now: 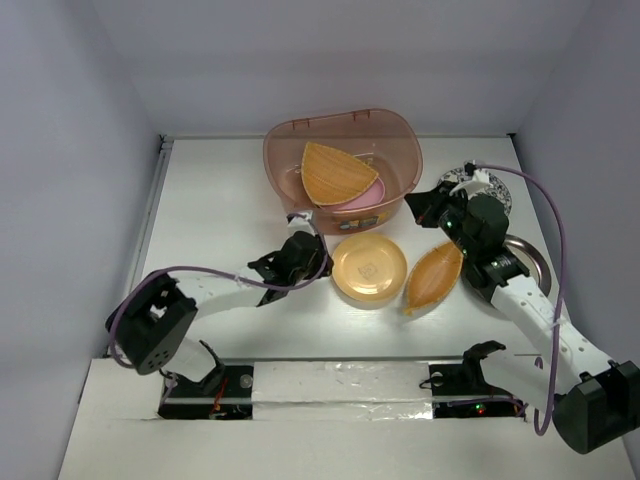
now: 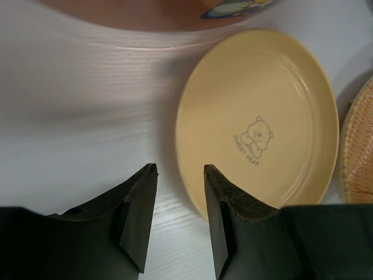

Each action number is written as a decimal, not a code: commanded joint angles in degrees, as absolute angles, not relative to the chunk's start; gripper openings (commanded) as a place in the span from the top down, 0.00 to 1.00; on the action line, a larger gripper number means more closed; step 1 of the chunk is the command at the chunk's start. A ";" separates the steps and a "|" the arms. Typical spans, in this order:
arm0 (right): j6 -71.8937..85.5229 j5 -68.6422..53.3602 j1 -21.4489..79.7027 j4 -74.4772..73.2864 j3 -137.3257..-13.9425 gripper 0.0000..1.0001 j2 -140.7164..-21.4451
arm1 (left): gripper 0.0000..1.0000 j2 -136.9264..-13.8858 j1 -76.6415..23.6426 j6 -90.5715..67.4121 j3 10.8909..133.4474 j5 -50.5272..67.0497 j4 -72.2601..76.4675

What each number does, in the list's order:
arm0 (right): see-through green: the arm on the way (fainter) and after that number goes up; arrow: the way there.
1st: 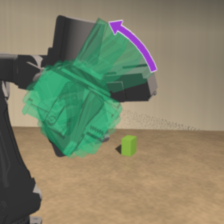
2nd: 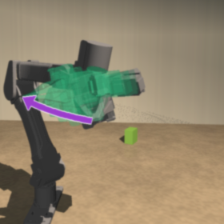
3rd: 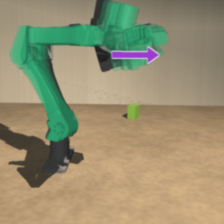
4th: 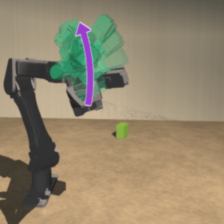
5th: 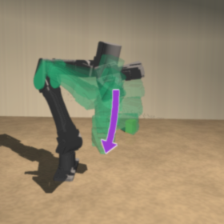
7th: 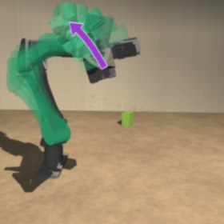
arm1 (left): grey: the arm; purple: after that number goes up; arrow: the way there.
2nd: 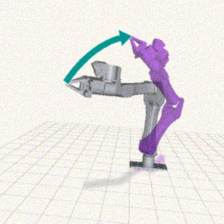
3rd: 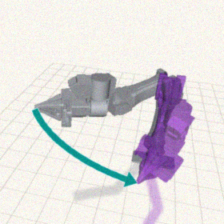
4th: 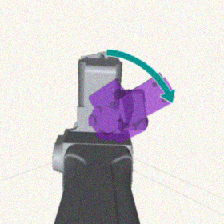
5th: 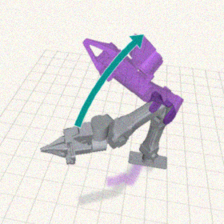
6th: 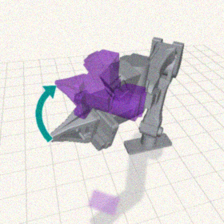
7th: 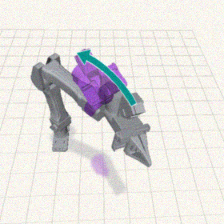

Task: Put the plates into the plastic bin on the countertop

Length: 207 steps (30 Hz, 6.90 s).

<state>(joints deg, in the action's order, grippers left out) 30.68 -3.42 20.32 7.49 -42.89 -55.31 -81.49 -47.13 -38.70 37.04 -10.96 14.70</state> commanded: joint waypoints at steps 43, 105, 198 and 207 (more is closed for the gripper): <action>33.57 12.22 20.30 13.54 -36.30 0.96 -43.77 | 1.00 -73.72 -32.99 -27.68 62.21 -16.62 11.16; 33.75 17.49 20.30 13.80 -33.84 0.96 -37.00 | 1.00 -109.73 -61.52 -23.55 69.89 -5.96 18.90; 27.42 9.93 20.30 -10.11 -46.14 0.63 -10.81 | 0.64 -153.55 -62.49 -51.15 124.98 14.86 9.41; 27.16 10.81 20.30 -10.11 -45.18 0.63 -10.90 | 1.00 -142.16 -61.96 -49.83 104.54 13.36 18.35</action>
<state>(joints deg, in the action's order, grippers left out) 27.44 11.11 20.32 -12.43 -45.91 -10.24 -148.62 -62.02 -54.92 112.75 14.46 19.11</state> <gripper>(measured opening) 0.374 0.074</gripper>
